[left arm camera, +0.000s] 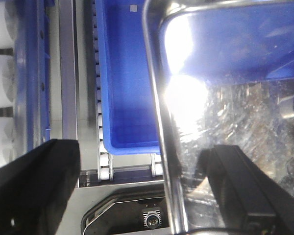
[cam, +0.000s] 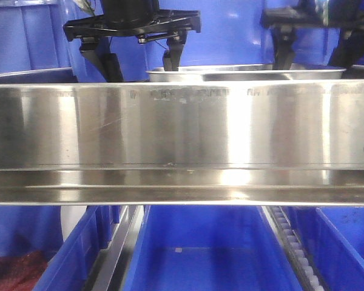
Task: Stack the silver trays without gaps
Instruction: 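Lower both grippers onto opposite rims of the silver tray and close, then lift the held tray with both grippers and pull it toward the robot, then hold the tray in both grippers while the base turns away from the shelf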
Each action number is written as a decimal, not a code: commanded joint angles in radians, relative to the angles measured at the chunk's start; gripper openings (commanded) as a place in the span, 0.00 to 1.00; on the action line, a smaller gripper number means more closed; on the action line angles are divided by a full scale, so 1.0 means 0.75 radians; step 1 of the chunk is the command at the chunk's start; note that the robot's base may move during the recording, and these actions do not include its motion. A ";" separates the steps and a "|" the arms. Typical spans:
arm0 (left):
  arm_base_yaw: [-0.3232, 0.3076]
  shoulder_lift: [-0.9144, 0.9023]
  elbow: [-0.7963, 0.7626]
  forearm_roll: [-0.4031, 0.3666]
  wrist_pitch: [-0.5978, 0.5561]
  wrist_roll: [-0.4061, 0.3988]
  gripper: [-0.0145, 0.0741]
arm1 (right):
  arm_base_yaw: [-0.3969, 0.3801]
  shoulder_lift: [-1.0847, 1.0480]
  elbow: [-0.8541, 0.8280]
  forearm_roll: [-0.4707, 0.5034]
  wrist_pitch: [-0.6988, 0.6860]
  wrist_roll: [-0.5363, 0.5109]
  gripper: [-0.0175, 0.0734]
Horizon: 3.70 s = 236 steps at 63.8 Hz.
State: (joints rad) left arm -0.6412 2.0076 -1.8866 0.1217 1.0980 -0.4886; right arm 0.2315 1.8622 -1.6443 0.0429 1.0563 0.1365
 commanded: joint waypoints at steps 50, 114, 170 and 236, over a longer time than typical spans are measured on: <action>0.000 -0.072 -0.049 -0.025 -0.038 -0.011 0.24 | -0.003 -0.060 -0.043 -0.014 0.018 -0.006 0.27; 0.000 -0.622 0.148 0.098 0.287 0.150 0.12 | 0.181 -0.621 0.086 -0.057 0.193 0.218 0.25; -0.137 -0.777 0.456 0.165 0.285 -0.003 0.12 | 0.555 -0.635 0.198 -0.378 0.275 0.601 0.25; -0.137 -0.768 0.442 0.156 0.274 -0.003 0.12 | 0.555 -0.635 0.198 -0.378 0.283 0.601 0.25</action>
State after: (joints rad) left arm -0.7352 1.4663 -1.5208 0.1976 1.2306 -0.5054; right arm 0.6475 1.4172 -1.4604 -0.1796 1.2373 0.6124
